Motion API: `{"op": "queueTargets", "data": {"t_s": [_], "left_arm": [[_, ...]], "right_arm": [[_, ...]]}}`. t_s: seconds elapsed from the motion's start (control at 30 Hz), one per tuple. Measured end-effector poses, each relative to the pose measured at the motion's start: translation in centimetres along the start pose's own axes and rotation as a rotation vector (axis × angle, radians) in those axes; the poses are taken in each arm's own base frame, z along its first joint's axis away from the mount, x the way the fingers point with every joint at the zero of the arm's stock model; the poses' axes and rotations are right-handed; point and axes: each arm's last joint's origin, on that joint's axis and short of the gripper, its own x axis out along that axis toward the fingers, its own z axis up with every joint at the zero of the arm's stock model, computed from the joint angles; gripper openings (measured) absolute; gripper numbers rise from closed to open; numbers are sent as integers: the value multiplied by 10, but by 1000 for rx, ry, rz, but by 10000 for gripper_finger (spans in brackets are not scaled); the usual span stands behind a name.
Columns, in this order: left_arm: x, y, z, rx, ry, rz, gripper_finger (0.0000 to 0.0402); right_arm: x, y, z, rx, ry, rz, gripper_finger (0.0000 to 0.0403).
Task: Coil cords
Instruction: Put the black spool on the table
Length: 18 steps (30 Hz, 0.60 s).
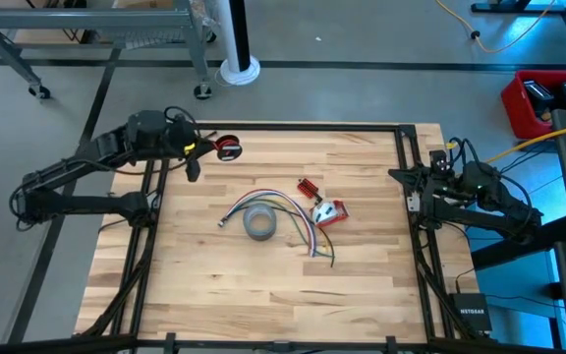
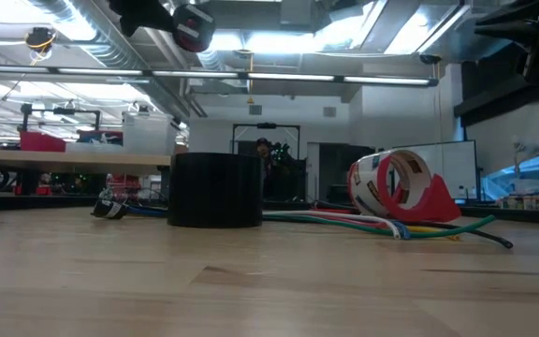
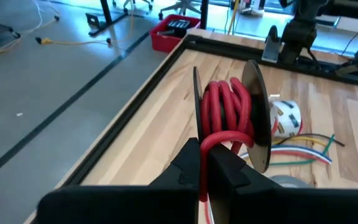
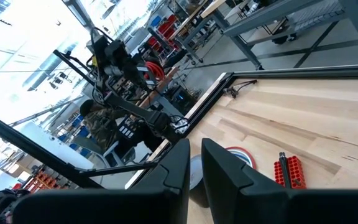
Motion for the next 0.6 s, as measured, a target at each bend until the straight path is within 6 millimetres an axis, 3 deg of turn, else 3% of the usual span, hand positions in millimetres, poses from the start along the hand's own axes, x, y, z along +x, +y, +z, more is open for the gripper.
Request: {"op": "queueTargets", "data": {"t_s": [0.23,0.6], "left_arm": [[11,-1,-17,34,-35,-18,0],[45,-5,-43,107,-379,-127,0]], "right_arm": [[0,0,0,0,0,0,44],[0,0,0,0,0,0,44]]}}
